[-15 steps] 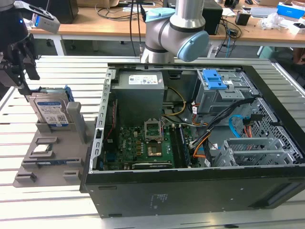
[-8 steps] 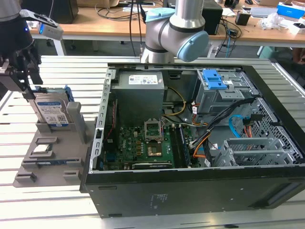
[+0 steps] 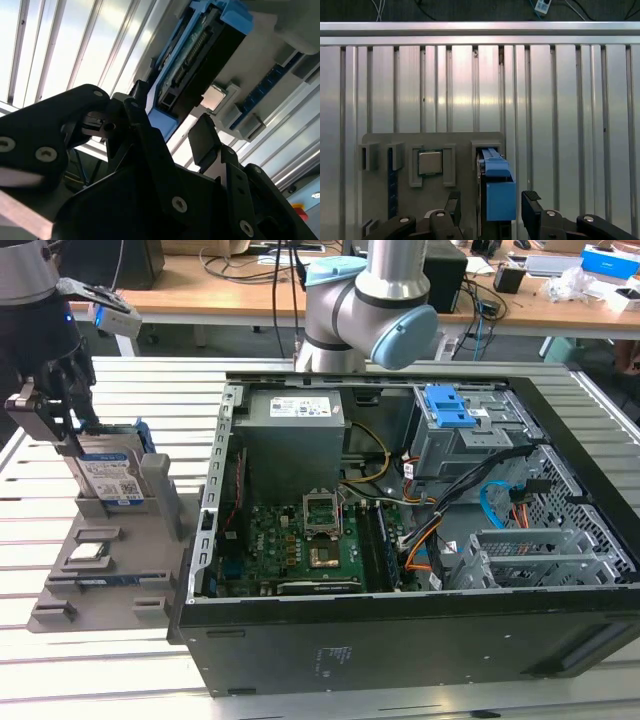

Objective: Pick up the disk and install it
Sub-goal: 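Pick up the disk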

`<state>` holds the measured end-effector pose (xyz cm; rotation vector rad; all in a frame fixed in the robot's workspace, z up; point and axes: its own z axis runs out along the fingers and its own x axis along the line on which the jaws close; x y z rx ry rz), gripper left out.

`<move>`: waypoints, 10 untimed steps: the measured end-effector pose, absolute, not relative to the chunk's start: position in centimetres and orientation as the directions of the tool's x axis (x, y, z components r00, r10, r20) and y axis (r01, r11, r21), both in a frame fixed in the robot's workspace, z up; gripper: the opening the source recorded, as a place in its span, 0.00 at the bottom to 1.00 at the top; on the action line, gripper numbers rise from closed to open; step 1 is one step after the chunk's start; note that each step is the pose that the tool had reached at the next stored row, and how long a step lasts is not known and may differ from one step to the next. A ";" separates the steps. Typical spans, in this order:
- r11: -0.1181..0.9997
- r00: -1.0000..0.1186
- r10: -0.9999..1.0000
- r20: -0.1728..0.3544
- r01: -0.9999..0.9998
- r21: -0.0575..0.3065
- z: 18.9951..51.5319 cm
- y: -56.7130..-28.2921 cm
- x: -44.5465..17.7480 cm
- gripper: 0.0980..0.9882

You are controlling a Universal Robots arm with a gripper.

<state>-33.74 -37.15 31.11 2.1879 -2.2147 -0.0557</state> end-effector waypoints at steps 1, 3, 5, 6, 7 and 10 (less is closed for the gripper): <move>0.012 -0.012 -1.000 -0.005 -0.999 0.045 31.0 -37.1 -33.7 0.56; 0.012 -0.012 -1.000 -0.004 -0.999 0.045 30.3 -36.9 -33.5 0.56; 0.012 -0.012 -1.000 -0.003 -0.999 0.045 29.9 -36.9 -33.4 0.56; 0.012 -0.012 -1.000 -0.002 -0.999 0.045 29.8 -36.8 -33.4 0.56; 0.012 -0.012 -1.000 -0.002 -0.999 0.045 29.7 -36.8 -33.4 0.56; 0.012 -0.012 -1.000 0.000 -0.999 0.045 29.3 -36.8 -33.3 0.56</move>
